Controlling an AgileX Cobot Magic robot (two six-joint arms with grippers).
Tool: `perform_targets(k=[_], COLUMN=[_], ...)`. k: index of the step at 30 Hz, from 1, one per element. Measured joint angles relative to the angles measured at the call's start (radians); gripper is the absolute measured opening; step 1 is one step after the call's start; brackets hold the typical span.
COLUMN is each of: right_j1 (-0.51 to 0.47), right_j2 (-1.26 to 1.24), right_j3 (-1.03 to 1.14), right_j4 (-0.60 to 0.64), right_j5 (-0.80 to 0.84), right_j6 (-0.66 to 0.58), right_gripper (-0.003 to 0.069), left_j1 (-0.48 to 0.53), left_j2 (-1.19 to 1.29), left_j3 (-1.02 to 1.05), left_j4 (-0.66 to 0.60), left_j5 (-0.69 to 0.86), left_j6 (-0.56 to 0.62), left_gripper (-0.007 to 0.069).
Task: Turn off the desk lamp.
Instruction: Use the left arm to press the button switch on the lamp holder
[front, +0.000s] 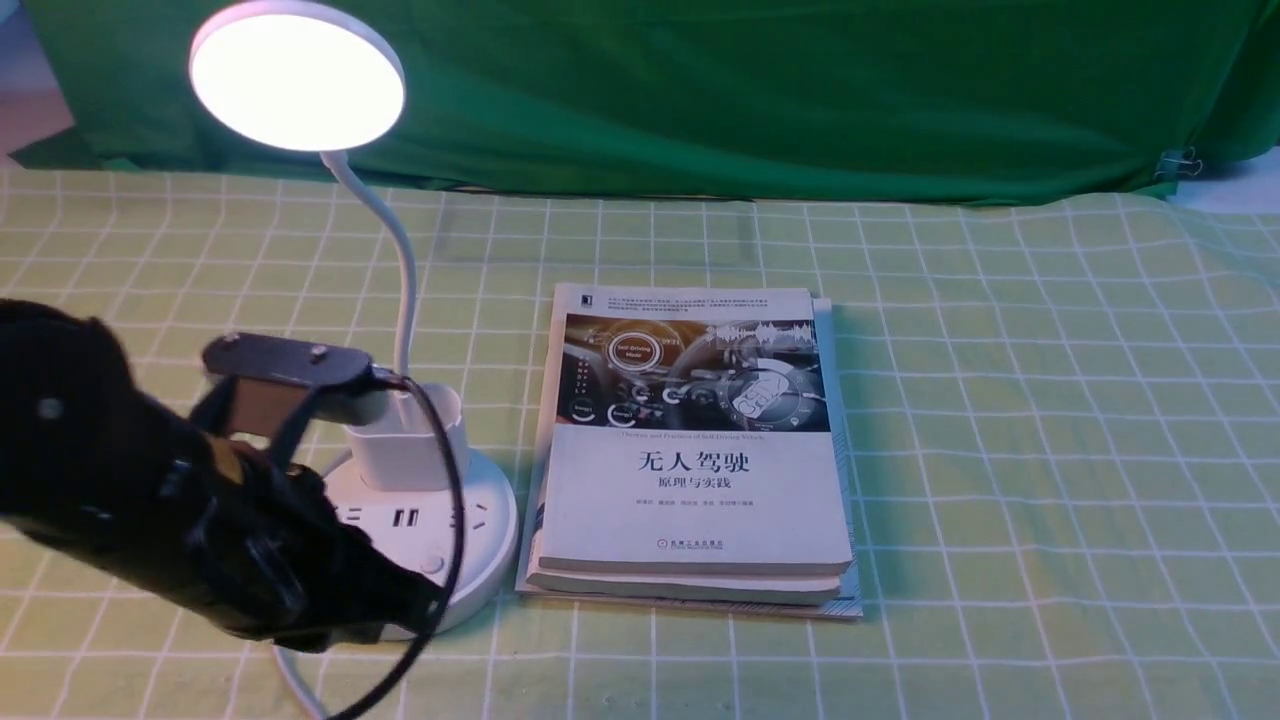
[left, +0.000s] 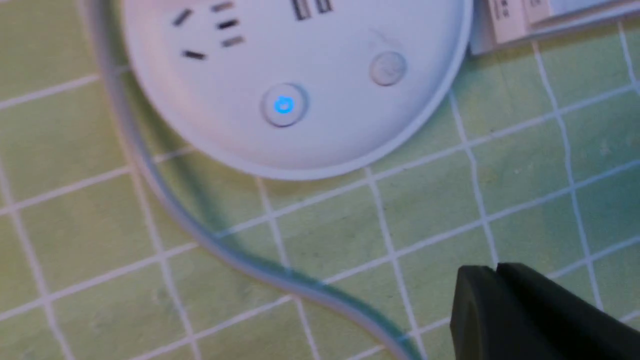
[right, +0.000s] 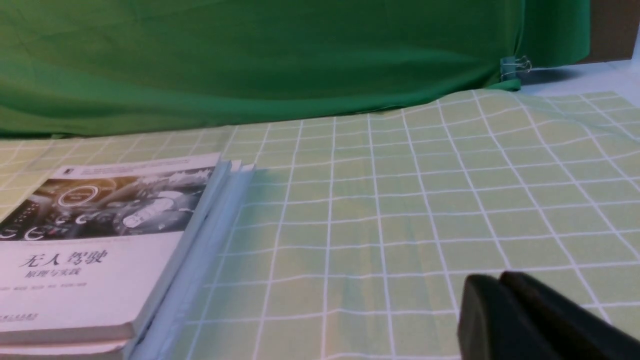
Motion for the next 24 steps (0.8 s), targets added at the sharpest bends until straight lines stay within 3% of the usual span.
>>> perform_targets(k=[6, 24], right_j1=[0.0, 0.0], right_j2=[0.0, 0.0], right_j3=[0.0, 0.0], right_j4=[0.0, 0.0], right_j5=[0.0, 0.0], right_j6=[0.0, 0.001], right_gripper=[0.0029, 0.0029], left_j1=[-0.07, -0.057], left_j2=[0.119, 0.37], left_j3=[-0.082, -0.309], left_j4=[0.01, 0.156], left_j5=[0.039, 0.055], left_j6=[-0.009, -0.067], left_gripper=[0.0006, 0.0006])
